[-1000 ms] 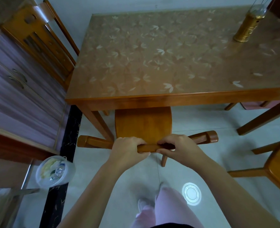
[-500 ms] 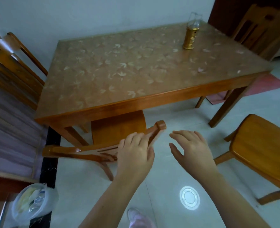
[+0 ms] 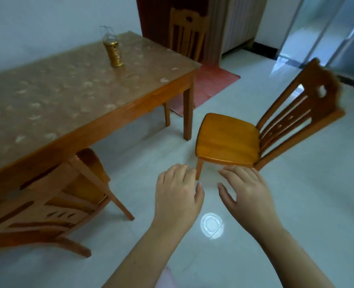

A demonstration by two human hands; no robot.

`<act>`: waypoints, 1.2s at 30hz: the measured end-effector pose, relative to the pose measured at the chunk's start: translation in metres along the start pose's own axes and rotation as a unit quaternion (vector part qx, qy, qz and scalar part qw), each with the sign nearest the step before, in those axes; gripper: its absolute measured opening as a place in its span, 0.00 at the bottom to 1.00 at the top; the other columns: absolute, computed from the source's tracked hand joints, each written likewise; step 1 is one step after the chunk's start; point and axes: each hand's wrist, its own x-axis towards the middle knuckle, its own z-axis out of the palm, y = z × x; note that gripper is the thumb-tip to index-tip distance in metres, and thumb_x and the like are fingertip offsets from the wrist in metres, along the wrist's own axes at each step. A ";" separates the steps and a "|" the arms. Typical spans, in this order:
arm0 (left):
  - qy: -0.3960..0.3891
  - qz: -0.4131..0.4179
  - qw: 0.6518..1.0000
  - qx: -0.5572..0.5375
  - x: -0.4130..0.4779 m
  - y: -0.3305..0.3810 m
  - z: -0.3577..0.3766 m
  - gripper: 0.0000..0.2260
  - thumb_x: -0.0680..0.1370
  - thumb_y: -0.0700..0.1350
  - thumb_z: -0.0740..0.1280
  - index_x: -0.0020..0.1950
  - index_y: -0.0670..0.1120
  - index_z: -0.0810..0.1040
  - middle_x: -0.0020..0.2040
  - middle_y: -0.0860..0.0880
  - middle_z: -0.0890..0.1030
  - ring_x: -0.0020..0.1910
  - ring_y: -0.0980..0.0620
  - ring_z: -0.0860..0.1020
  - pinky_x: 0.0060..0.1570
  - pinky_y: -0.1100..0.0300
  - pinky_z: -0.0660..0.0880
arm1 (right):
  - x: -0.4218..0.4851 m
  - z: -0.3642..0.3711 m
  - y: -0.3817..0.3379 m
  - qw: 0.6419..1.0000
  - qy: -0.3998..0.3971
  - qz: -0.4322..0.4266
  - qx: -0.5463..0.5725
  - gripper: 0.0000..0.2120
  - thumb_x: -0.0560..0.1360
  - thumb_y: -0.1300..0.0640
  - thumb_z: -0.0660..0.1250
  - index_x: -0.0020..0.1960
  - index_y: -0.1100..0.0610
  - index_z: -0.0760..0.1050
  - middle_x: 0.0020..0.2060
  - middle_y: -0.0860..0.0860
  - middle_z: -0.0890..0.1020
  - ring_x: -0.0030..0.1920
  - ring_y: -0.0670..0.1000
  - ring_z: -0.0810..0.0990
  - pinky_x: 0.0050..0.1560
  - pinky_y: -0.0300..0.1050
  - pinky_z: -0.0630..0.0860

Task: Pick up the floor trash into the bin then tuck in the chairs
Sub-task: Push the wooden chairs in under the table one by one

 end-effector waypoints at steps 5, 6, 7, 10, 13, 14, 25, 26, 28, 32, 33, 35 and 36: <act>-0.026 0.068 0.997 -0.011 0.011 0.067 0.031 0.14 0.66 0.48 0.75 0.48 0.42 0.83 0.47 0.44 0.84 0.46 0.46 0.82 0.44 0.53 0.78 | -0.038 -0.024 0.070 0.997 0.034 0.061 -0.015 0.17 0.73 0.51 0.59 0.51 0.59 0.81 0.48 0.54 0.84 0.49 0.56 0.82 0.51 0.52 0.76; -0.034 0.080 0.996 -0.017 0.016 0.080 0.038 0.15 0.66 0.48 0.76 0.48 0.42 0.83 0.47 0.44 0.84 0.46 0.45 0.82 0.44 0.53 0.78 | -0.044 -0.028 0.084 0.996 0.043 0.074 -0.022 0.17 0.73 0.51 0.58 0.50 0.59 0.81 0.48 0.54 0.83 0.49 0.56 0.82 0.50 0.52 0.75; -0.038 0.095 0.994 -0.025 0.022 0.093 0.046 0.16 0.65 0.48 0.77 0.48 0.42 0.83 0.47 0.44 0.84 0.46 0.45 0.82 0.43 0.53 0.78 | -0.049 -0.031 0.098 0.994 0.054 0.091 -0.030 0.17 0.73 0.51 0.58 0.51 0.60 0.81 0.48 0.54 0.83 0.49 0.56 0.81 0.50 0.52 0.75; -0.029 0.147 0.987 -0.051 0.044 0.136 0.068 0.16 0.63 0.47 0.78 0.47 0.42 0.83 0.46 0.44 0.84 0.44 0.46 0.82 0.42 0.54 0.77 | -0.056 -0.042 0.143 0.985 0.094 0.130 -0.058 0.16 0.72 0.53 0.59 0.50 0.61 0.81 0.47 0.55 0.83 0.48 0.57 0.82 0.49 0.53 0.75; -0.002 0.180 0.979 -0.092 0.074 0.179 0.091 0.15 0.65 0.47 0.77 0.49 0.42 0.83 0.47 0.44 0.84 0.46 0.45 0.82 0.45 0.52 0.77 | -0.052 -0.053 0.188 0.978 0.114 0.153 -0.088 0.16 0.73 0.53 0.59 0.49 0.61 0.80 0.47 0.55 0.83 0.48 0.57 0.81 0.49 0.53 0.75; 0.011 0.187 0.977 -0.103 0.086 0.193 0.100 0.14 0.66 0.46 0.76 0.49 0.42 0.83 0.47 0.44 0.84 0.46 0.45 0.82 0.45 0.51 0.77 | -0.047 -0.056 0.204 0.976 0.115 0.158 -0.094 0.16 0.73 0.53 0.59 0.50 0.61 0.80 0.47 0.55 0.83 0.49 0.57 0.81 0.49 0.53 0.75; 0.023 0.176 0.975 -0.135 0.247 0.289 0.162 0.15 0.70 0.48 0.65 0.51 0.41 0.82 0.49 0.43 0.83 0.49 0.44 0.81 0.48 0.49 0.76 | 0.060 -0.061 0.354 0.980 0.078 0.156 -0.099 0.16 0.72 0.53 0.59 0.53 0.61 0.79 0.50 0.55 0.82 0.52 0.57 0.80 0.52 0.57 0.75; 0.021 0.170 0.977 -0.129 0.259 0.296 0.167 0.15 0.70 0.48 0.65 0.51 0.42 0.82 0.49 0.43 0.83 0.49 0.44 0.81 0.48 0.49 0.76 | 0.067 -0.061 0.364 0.981 0.073 0.154 -0.097 0.16 0.72 0.53 0.59 0.53 0.61 0.79 0.50 0.55 0.82 0.52 0.57 0.80 0.53 0.57 0.75; 0.019 0.159 0.979 -0.124 0.277 0.308 0.175 0.15 0.70 0.48 0.65 0.51 0.42 0.82 0.48 0.44 0.83 0.49 0.44 0.81 0.48 0.49 0.76 | 0.078 -0.061 0.385 0.982 0.068 0.152 -0.088 0.17 0.72 0.53 0.59 0.53 0.61 0.79 0.50 0.55 0.82 0.52 0.57 0.80 0.53 0.57 0.75; 0.017 0.143 0.983 -0.118 0.305 0.332 0.193 0.15 0.70 0.48 0.65 0.51 0.42 0.82 0.48 0.45 0.83 0.49 0.45 0.81 0.48 0.50 0.77 | 0.105 -0.069 0.434 0.986 0.079 0.134 -0.066 0.17 0.73 0.53 0.59 0.53 0.62 0.79 0.50 0.56 0.82 0.52 0.58 0.80 0.53 0.57 0.75; 0.017 0.135 0.984 -0.112 0.314 0.340 0.199 0.15 0.70 0.48 0.65 0.51 0.42 0.82 0.49 0.45 0.83 0.49 0.45 0.81 0.49 0.50 0.76 | 0.113 -0.072 0.449 0.987 0.079 0.125 -0.063 0.17 0.73 0.53 0.59 0.53 0.62 0.78 0.50 0.56 0.82 0.52 0.58 0.80 0.53 0.57 0.75; 0.025 0.114 0.987 -0.107 0.333 0.359 0.208 0.14 0.71 0.49 0.65 0.52 0.43 0.82 0.49 0.45 0.83 0.50 0.45 0.81 0.50 0.50 0.76 | 0.130 -0.075 0.482 0.990 0.076 0.101 -0.055 0.17 0.73 0.53 0.59 0.53 0.61 0.78 0.50 0.55 0.82 0.52 0.57 0.79 0.53 0.55 0.74; 0.032 0.105 0.989 -0.104 0.342 0.370 0.212 0.14 0.71 0.49 0.65 0.52 0.43 0.82 0.49 0.45 0.83 0.50 0.45 0.81 0.50 0.51 0.76 | 0.138 -0.077 0.498 0.992 0.073 0.089 -0.051 0.17 0.73 0.53 0.59 0.53 0.61 0.78 0.50 0.55 0.82 0.52 0.57 0.79 0.52 0.55 0.74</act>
